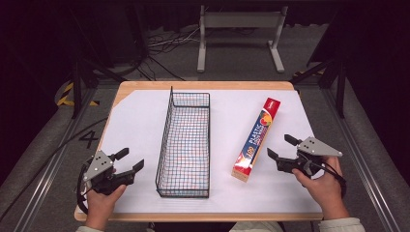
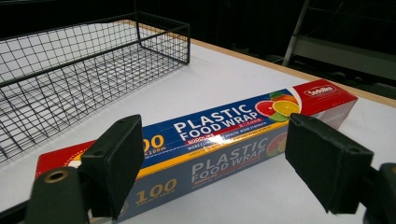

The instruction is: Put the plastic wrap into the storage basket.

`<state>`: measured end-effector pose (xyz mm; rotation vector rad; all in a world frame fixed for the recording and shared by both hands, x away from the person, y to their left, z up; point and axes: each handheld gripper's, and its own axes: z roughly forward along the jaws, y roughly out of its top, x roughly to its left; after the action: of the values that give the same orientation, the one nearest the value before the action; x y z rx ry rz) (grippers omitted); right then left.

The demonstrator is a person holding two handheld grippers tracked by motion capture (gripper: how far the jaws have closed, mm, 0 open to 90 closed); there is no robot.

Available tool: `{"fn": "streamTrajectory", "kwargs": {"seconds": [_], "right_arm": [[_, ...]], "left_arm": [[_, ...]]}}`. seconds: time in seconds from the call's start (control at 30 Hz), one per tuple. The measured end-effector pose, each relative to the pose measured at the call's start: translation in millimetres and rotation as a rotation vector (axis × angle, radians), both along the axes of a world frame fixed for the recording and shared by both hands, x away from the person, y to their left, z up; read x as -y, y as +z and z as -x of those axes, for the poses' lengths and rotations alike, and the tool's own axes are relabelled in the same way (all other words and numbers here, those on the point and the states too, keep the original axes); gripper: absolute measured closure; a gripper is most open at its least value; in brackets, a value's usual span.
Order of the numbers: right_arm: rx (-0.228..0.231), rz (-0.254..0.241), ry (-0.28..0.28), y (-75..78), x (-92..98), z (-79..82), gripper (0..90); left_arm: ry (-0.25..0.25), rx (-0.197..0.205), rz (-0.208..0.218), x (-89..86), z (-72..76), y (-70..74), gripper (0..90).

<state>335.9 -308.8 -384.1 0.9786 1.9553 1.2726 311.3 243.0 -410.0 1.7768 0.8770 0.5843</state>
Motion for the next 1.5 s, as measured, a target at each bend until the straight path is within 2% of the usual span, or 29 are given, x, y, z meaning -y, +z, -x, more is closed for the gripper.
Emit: {"fn": "streamTrajectory", "kwargs": {"seconds": [0.33,0.47,0.53,0.6,0.8,0.9,1.0,1.03,1.07,1.13,1.23,1.37,1.43,1.5], "right_arm": [[0.008,-0.002,0.005,1.7,-1.6,0.3,20.2],[0.0,0.008,0.028,3.1,-6.3,-1.5,20.4],[-0.008,-0.004,0.041,7.0,-10.9,-2.5,25.5],[-0.024,0.006,0.044,11.7,-13.6,-4.6,31.4],[-0.131,0.045,0.052,31.2,-20.9,-12.3,56.2],[-0.174,0.091,0.055,39.0,-24.4,-17.9,68.3],[-0.233,0.148,0.068,45.8,-26.5,-25.0,83.9],[-0.233,0.148,0.068,45.8,-26.5,-25.0,83.9],[-0.259,0.168,0.065,48.8,-27.5,-27.5,89.5],[-0.309,0.191,0.074,55.8,-31.3,-33.0,90.0],[-0.333,0.194,0.086,60.2,-34.5,-37.3,90.0],[-0.362,0.242,0.087,67.8,-40.1,-46.3,90.0],[-0.391,0.251,0.092,72.9,-42.7,-50.7,90.0],[-0.399,0.254,0.093,74.5,-43.7,-52.0,90.0]], "left_arm": [[0.003,-0.004,0.002,0.2,-0.4,-0.2,30.8],[0.004,-0.008,0.002,-0.6,-0.7,-1.1,30.8],[0.003,-0.011,0.005,-0.7,-0.7,-1.9,30.8],[0.005,-0.01,0.008,-0.8,-0.2,-1.7,30.9],[0.006,-0.01,0.005,-0.8,-0.4,-2.0,30.9],[0.004,-0.01,0.005,-1.0,-0.4,-2.0,30.8],[0.007,-0.007,0.004,-1.4,-0.6,-2.7,30.7],[0.007,-0.007,0.004,-1.4,-0.6,-2.7,30.7],[0.005,-0.008,0.004,-1.6,-0.7,-2.9,30.7],[0.005,-0.01,0.004,-1.5,-0.7,-3.0,30.8],[0.008,-0.009,0.001,-1.3,-0.6,-3.0,30.7],[0.012,-0.005,-0.001,-1.5,-0.3,-2.9,30.8],[0.017,-0.006,-0.001,-2.0,-0.1,-2.8,30.9],[0.018,-0.006,-0.003,-2.3,-0.4,-2.7,30.9]]}}
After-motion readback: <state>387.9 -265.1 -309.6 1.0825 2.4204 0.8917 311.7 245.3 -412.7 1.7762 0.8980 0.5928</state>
